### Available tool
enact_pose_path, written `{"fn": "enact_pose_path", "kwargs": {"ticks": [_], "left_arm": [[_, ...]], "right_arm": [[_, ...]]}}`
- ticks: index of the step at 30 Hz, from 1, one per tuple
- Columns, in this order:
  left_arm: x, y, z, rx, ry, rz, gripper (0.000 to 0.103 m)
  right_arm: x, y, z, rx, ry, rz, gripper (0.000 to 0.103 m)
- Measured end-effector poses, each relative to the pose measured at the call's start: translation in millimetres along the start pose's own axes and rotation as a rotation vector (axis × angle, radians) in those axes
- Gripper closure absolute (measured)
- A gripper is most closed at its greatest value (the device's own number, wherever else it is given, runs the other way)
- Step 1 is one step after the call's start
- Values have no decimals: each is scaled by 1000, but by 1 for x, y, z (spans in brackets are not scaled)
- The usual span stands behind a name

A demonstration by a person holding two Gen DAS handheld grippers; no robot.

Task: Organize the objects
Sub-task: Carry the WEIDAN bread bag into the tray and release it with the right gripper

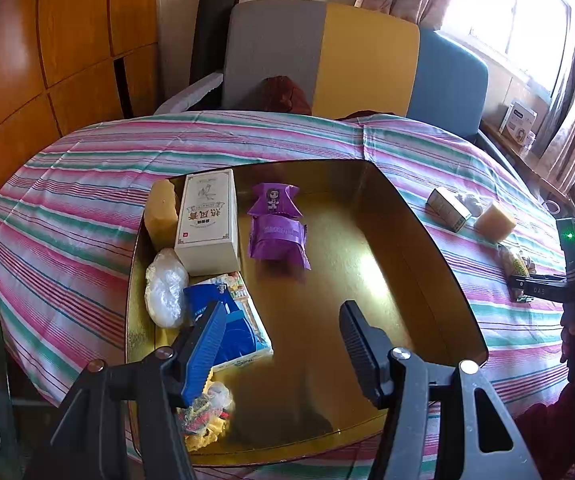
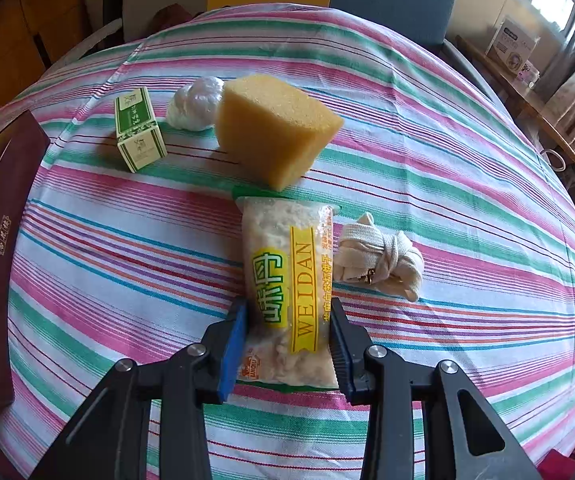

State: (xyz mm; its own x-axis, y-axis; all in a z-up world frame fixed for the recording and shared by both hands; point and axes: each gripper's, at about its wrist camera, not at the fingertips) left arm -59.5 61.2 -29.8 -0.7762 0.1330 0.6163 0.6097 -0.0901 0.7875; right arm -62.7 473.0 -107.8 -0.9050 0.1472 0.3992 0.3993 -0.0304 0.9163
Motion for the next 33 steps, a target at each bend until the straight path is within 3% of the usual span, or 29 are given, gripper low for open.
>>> {"fn": "enact_pose_path", "kwargs": {"ticks": [13,20,26,33], "left_arm": [[-5,0,-11,21,-4,-9,43],[-8,-2,-44,57,64,-11,45],[-14,-2,-65,70,105,-12,48],[-20,0,-84,75,148,-7,48]], "right_arm": [[0,-1,-5,-30,24,9,64],[1,15,-17,-48,19,21,67],[8,55,-63,-12,61,115,67],[23,101,-181,170,181,217,67]]}}
Point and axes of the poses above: each gripper's, at about its wrist camera, not at the fingertips, and y roughly against the way its jaws point, z to its right, x to its top, and after that the axes turned 7 degrees about x, right-handed
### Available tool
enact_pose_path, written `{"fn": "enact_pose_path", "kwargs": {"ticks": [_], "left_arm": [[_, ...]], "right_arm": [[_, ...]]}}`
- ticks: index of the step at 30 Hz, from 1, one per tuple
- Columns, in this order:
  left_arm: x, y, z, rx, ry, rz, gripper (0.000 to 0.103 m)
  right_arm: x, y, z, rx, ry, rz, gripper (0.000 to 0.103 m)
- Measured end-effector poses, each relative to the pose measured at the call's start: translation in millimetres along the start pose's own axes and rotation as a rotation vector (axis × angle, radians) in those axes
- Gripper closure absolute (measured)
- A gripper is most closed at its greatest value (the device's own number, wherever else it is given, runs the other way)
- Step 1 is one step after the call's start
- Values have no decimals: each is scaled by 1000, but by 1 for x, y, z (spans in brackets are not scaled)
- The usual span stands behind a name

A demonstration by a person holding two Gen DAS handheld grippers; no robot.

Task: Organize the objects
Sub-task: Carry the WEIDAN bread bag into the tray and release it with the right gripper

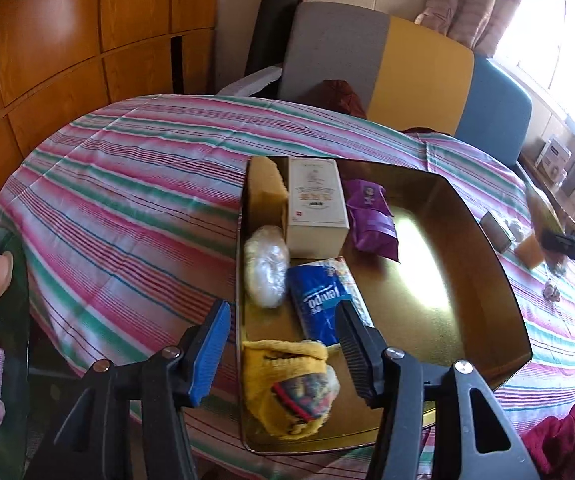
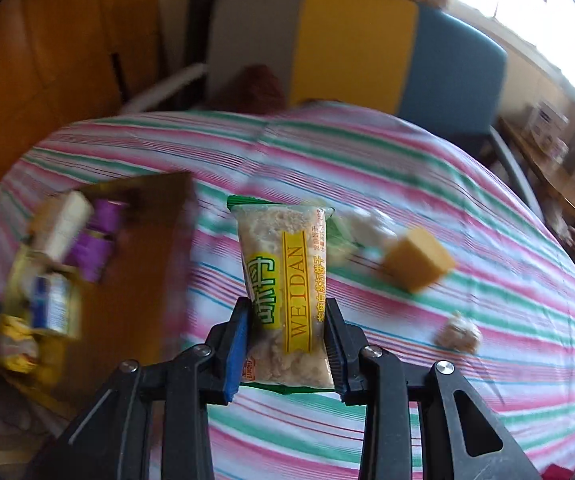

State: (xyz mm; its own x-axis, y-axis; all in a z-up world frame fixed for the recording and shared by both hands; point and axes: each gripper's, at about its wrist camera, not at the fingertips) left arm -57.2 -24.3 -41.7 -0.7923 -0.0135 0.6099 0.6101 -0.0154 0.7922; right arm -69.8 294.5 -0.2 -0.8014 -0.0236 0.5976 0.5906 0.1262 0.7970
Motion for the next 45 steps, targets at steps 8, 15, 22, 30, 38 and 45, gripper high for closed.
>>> {"fn": "enact_pose_path", "kwargs": {"ticks": [8,15,22,30,38,45], "left_arm": [[-1,-1,-20,-3,35,-2,48],[-5,-10,-36,4,63,-24,48],[-8,-23,-43,7,84,-55,48],[-4,-17,-43,11,94,-26,48],[-3,-2,-29,-1,65,5,48],[-1,10,-8,-20,17,27,48]], "right_arm": [[37,-63,-105,84,45,-33,67],[43,-144,-107,-5,-50,-176,67],[47,-171,-105,-33,-66,-195,53],[37,-125,-122,-64,11,-34,40],[23,-54,-139,-5,71,115,35],[9,-7,-143,-10,103,204,32]]}}
Point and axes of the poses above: each gripper's, at about its wrist camera, not at the fingertips, and y roughly against the way its jaws point, z to its right, x to its top, and after that the axes turned 7 degrees about x, right-handed
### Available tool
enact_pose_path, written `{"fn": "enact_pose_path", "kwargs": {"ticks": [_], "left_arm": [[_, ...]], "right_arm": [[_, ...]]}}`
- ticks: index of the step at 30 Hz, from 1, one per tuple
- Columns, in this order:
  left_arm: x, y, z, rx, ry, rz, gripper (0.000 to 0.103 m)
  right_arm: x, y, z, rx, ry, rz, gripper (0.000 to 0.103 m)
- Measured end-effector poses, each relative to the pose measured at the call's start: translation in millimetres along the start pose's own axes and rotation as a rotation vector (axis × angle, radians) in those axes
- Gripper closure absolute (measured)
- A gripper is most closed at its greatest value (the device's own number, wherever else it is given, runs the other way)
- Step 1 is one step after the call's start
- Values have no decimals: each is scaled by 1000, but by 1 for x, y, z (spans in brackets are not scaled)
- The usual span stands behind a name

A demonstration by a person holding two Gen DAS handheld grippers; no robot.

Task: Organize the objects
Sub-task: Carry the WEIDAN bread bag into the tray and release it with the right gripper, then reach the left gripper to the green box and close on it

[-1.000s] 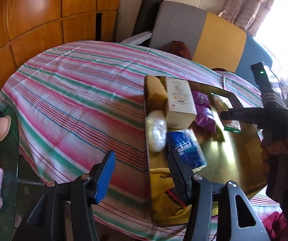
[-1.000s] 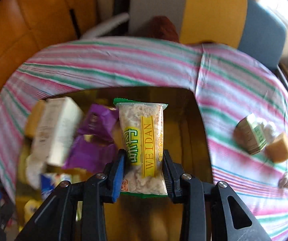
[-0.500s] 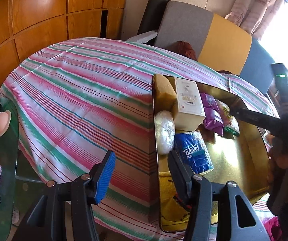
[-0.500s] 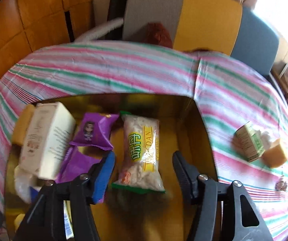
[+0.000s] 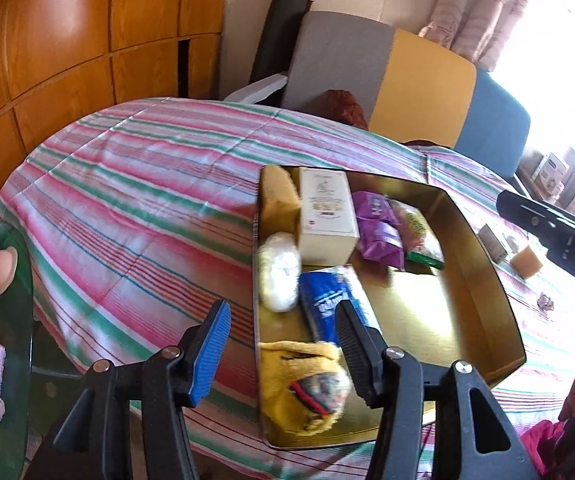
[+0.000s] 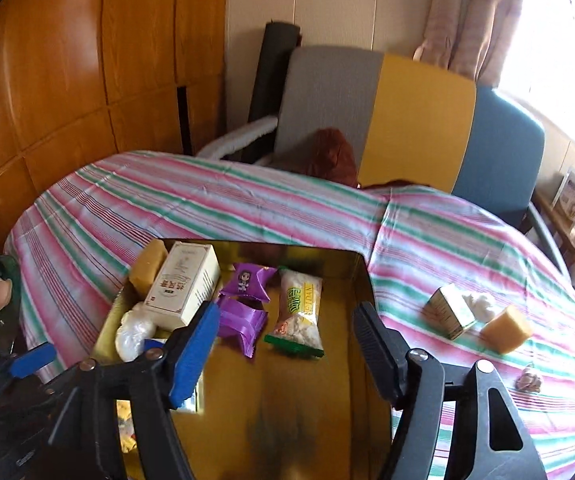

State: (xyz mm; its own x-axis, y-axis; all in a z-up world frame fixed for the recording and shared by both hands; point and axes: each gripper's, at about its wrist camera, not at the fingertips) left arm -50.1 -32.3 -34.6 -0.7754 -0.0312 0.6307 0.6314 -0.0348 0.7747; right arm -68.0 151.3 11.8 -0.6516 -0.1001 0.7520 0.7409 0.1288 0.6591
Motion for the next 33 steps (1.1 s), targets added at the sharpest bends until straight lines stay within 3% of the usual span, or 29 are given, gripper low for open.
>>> {"fn": "enact_pose_path", "kwargs": {"ticks": [23,33], "left_arm": [[20,25,114,-99,-211,54,48],[34,31,184,-85,-372,120,48]], "right_arm": [[-21,89,88,-123,-98,146,29],[-37,84,158,-199,-142,82,28]]}}
Point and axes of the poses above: each gripper's, at about its wrist camera, not at the fingertips, and y roughly against the way its jaws point, z to its right, x to its top, and after that the axes turned 7 degrees about x, right-handed
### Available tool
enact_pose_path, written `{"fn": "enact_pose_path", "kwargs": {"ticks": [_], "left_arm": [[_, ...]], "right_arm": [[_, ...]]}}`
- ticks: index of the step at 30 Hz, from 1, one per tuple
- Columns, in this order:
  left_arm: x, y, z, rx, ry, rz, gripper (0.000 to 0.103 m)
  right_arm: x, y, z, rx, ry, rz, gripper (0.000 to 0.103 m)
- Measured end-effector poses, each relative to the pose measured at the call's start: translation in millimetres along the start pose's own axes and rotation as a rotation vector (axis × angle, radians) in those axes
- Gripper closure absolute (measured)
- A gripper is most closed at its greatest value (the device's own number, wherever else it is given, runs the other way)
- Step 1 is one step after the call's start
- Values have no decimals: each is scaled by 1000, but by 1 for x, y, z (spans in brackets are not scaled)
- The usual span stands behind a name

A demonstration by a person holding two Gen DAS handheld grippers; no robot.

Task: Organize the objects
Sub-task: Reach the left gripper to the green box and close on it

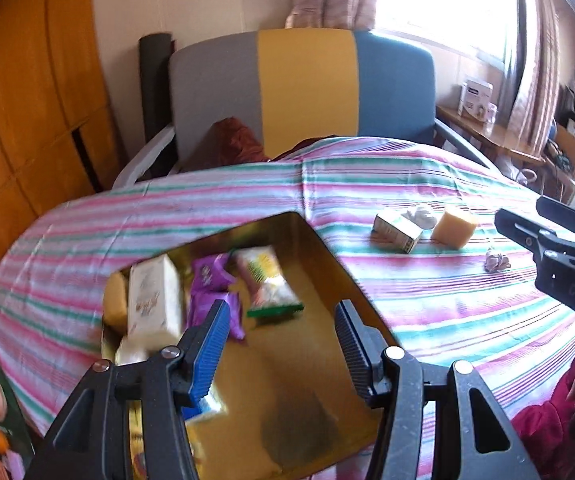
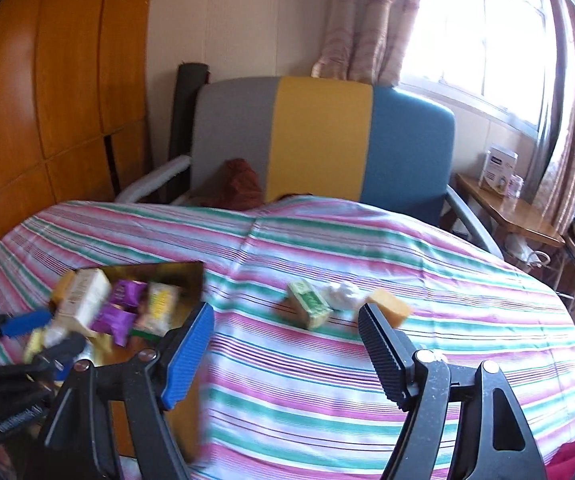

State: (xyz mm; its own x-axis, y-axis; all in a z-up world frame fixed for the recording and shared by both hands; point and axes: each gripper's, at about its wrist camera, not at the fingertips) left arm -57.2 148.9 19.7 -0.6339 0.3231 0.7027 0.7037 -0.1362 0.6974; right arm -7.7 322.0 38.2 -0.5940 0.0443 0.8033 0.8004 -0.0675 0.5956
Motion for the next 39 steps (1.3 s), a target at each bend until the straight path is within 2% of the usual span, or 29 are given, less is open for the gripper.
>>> {"fn": "enact_pose_path", "kwargs": {"ticks": [9,12,15,19,29,32,33,36,39], "left_arm": [[28,-11,53,6,-146,45,48],[33,-15,73,4,-196,54,48],[38,-16,91,6,-240,73,48],[43,-16,111,-1,-286,101,48],[53,-24,141,-51,-343,105,48],[54,-36,145,-80,-343,73,48],[55,-46,144,-114,-324,31,48],[63,-83,129,-231,-176,-147,48],[69,-114,111,-321,-26,-263,48]], "right_arm": [[-20,-47,140,-172,-115,-134,28],[-32,-59,185,-181,-219,-155,28],[-44,-68,216,-140,-362,-185,28],[-48,-70,222,-124,-394,-199,28],[-50,-74,222,-115,-414,-221,28],[-51,-75,223,-118,-418,-226,28],[-51,-75,223,-118,-419,-227,28],[-51,-76,223,-120,-418,-231,28],[-51,-76,224,-118,-420,-232,28]]}}
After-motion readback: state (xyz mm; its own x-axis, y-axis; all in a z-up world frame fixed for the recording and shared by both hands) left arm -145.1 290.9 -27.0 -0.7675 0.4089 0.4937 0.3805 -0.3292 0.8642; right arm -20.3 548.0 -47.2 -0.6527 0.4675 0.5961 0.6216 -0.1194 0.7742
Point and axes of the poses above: each gripper's, at about its wrist camera, not at the fingertips, and y roughly against the way its jaws point, z to its right, x to its top, and after that the axes turned 7 degrees about x, right-handed
